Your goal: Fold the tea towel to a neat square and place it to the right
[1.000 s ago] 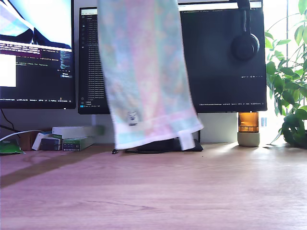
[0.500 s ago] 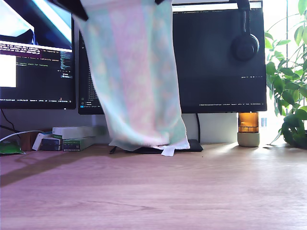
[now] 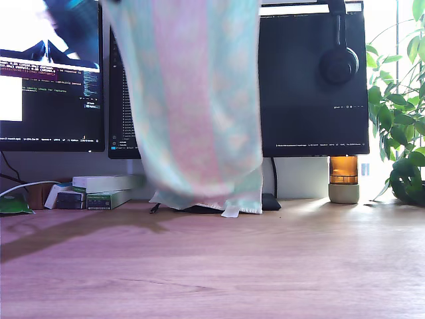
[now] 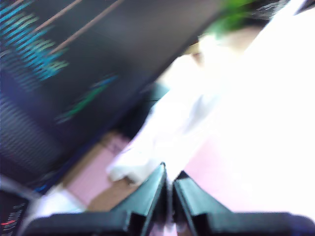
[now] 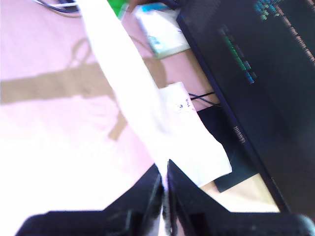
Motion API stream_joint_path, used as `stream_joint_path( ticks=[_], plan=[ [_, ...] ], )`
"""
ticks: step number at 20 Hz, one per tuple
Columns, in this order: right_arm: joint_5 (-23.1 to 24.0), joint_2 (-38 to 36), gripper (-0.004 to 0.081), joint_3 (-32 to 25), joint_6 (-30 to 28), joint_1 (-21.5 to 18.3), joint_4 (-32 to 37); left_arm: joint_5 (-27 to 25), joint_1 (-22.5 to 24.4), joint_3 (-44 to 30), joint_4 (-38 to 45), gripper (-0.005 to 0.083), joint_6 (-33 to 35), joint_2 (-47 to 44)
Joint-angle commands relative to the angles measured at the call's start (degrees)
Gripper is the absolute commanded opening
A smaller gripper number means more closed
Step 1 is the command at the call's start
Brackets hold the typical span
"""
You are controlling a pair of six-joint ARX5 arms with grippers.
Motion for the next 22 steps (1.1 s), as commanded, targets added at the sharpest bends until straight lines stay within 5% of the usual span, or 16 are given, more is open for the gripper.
stream_joint_path(
  ticks=[1, 7, 11, 22],
  plan=[
    [-1.9, 0.2, -0.0013, 0.2, 2.3, 0.0, -1.4, 0.3, 0.5, -0.1, -2.7, -0.0021, -0.3, -0.4],
    [-2.8, 0.2, -0.0013, 0.0, 8.9, 0.1, -1.8, 0.3, 0.6, -0.1, -9.1, -0.0021, -0.1, -0.6],
    [-3.0, 0.1, -0.0013, -5.5, 8.8, 2.3, -1.9, 0.3, 0.6, -3.7, -10.2, -0.0021, -0.1, -1.2],
    [-4.5, -8.1, -0.0013, -29.7, 8.9, 6.2, -1.7, 0.1, 0.3, -34.6, 1.8, -0.0021, -4.1, -21.7]
  ],
)
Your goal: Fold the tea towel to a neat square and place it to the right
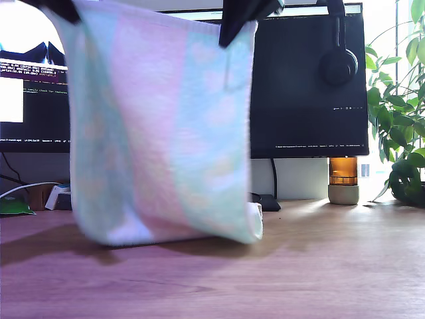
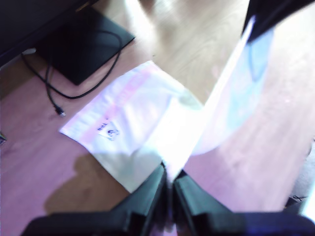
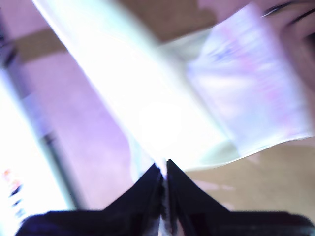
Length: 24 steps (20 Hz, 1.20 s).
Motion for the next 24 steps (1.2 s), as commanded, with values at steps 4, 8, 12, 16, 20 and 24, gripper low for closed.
stream_joint_path(
  ticks=[4, 8, 12, 16, 20, 24],
  plan=[
    [0.9, -12.0, -0.0013, -19.0, 0.4, -0.2, 2.1, -0.5, -1.1, -8.7, -1.6, -0.0021, -3.3, -7.1],
    [-2.5, -21.1, -0.0013, -32.7, 3.5, 0.2, 4.6, 1.1, -2.0, -11.2, -6.6, -0.0021, -5.6, -10.3],
    [-3.1, -27.1, -0.0013, -41.0, 6.6, 3.4, 4.3, 4.5, -5.4, -11.8, -12.3, -0.0021, -7.5, -9.8],
    [-4.3, -28.3, -0.0013, -42.5, 9.3, 5.5, 3.7, 5.1, -8.5, -16.3, -12.9, -0.0021, -9.7, -9.8],
    [-6.6, -28.3, -0.0013, -42.5, 9.5, 8.9, 0.7, 6.4, -11.9, -18.3, -12.9, -0.0021, -10.5, -9.6],
    [-9.9, -28.3, -0.0013, -42.6, 11.2, 12.7, -0.7, 10.1, -14.3, -18.3, -15.5, -0.0021, -10.4, -9.5]
  ],
)
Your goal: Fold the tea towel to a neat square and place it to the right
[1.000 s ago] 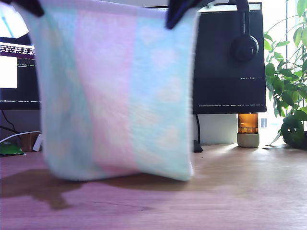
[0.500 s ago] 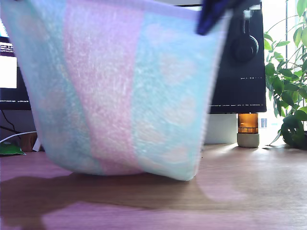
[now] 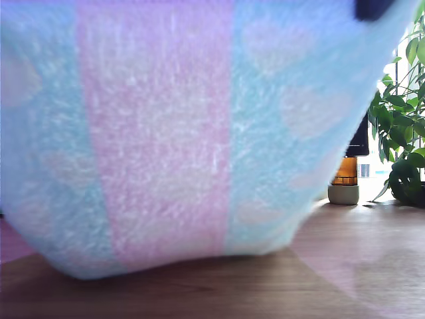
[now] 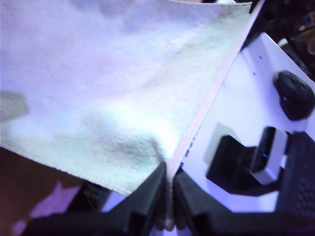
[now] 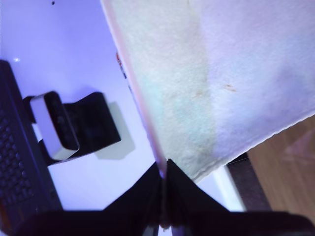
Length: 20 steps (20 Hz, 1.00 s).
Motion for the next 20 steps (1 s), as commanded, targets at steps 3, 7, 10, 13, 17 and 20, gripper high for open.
stream_joint_path(
  ticks=[3, 7, 10, 13, 17, 20],
  plan=[
    [-2.1, 0.0, -0.0013, -2.2, 2.0, 3.7, -1.6, 1.6, -2.1, -0.5, -2.5, -0.0021, -0.2, -0.1],
    [-2.5, 0.0, -0.0013, -5.8, 2.0, 6.1, -1.3, 1.5, -4.0, -1.9, -2.3, -0.0021, -0.1, -0.1],
    [-2.3, 0.0, -0.0013, -9.9, 2.0, 5.9, -0.4, 0.0, -4.3, -4.7, -0.1, -0.0021, -0.8, -0.1],
    [-2.5, 0.0, -0.0013, -12.7, 2.0, 5.6, 0.5, -1.5, -4.3, -7.3, 1.8, -0.0021, -2.8, -0.1],
    [-2.5, 0.0, -0.0013, -14.2, 1.3, 5.4, 2.9, -2.2, -4.7, -7.6, 2.6, -0.0021, -3.0, 0.2],
    [1.5, 0.0, -0.0013, -14.2, 2.6, 2.0, 9.1, -10.0, -4.6, -7.6, 9.5, -0.0021, -2.9, 0.2]
  ],
)
